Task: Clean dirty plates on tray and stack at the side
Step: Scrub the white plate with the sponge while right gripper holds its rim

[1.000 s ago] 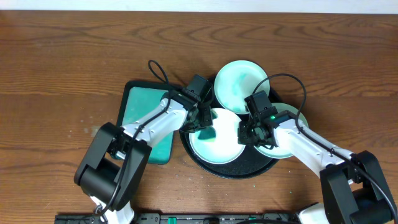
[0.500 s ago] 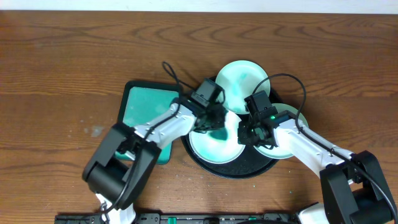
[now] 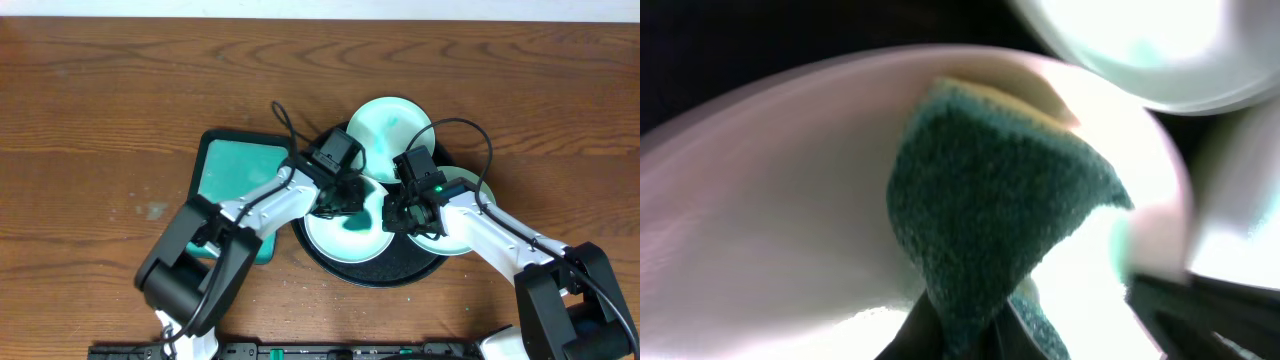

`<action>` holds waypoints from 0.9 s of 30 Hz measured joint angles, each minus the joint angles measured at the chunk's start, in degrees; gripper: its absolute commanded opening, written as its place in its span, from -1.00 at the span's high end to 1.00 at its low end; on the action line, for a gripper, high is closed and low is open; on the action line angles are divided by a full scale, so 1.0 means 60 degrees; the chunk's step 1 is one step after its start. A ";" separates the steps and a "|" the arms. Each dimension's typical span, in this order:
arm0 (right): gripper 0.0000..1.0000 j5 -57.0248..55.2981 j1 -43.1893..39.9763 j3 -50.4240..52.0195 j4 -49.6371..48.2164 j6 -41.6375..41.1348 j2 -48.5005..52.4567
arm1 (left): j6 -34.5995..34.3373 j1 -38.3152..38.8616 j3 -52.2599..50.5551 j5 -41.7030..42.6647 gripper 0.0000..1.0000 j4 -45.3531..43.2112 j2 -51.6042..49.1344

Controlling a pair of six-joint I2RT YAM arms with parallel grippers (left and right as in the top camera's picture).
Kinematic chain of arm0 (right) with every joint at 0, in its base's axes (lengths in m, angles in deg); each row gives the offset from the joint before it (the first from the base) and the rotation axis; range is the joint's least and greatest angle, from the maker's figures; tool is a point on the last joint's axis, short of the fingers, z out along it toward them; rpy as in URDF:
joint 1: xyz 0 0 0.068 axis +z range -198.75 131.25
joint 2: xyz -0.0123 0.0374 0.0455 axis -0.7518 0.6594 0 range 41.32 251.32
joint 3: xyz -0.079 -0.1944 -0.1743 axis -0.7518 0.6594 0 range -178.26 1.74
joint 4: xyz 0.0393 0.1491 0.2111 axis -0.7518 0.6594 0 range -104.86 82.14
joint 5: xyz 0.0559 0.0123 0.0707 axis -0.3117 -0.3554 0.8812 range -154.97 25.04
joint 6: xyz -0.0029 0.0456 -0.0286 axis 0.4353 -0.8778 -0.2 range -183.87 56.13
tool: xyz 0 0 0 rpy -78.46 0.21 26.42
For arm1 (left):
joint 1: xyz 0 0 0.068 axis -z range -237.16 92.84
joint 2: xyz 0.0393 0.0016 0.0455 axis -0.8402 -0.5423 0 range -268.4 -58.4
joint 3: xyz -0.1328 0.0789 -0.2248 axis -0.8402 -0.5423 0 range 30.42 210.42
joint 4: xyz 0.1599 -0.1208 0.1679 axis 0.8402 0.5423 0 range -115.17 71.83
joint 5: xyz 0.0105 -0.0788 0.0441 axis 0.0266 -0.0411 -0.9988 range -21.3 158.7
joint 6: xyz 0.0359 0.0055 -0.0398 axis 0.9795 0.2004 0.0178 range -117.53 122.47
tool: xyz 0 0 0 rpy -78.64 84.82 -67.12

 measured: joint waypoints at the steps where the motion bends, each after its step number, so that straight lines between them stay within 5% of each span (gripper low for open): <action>1: 0.97 -0.0004 0.0000 0.0000 0.0000 0.0000 -0.0004 | -0.0135 -0.0073 0.0004 -0.0328 0.85 0.0313 0.0113; 11: 0.97 0.0000 0.0000 -0.0004 -0.0011 0.0000 -0.0004 | -0.0426 -0.0353 -0.0073 -0.1905 0.86 0.0914 0.0535; 18: 0.97 0.0025 0.0000 -0.0004 -0.0022 0.0000 0.0000 | 0.0251 -0.0113 -0.0113 -0.0146 0.86 -0.0539 0.0200; 27: 0.97 -0.0004 0.0000 -0.0004 -0.0033 0.0000 0.0000 | 0.0973 0.0539 -0.0113 0.1639 0.86 0.0117 0.0047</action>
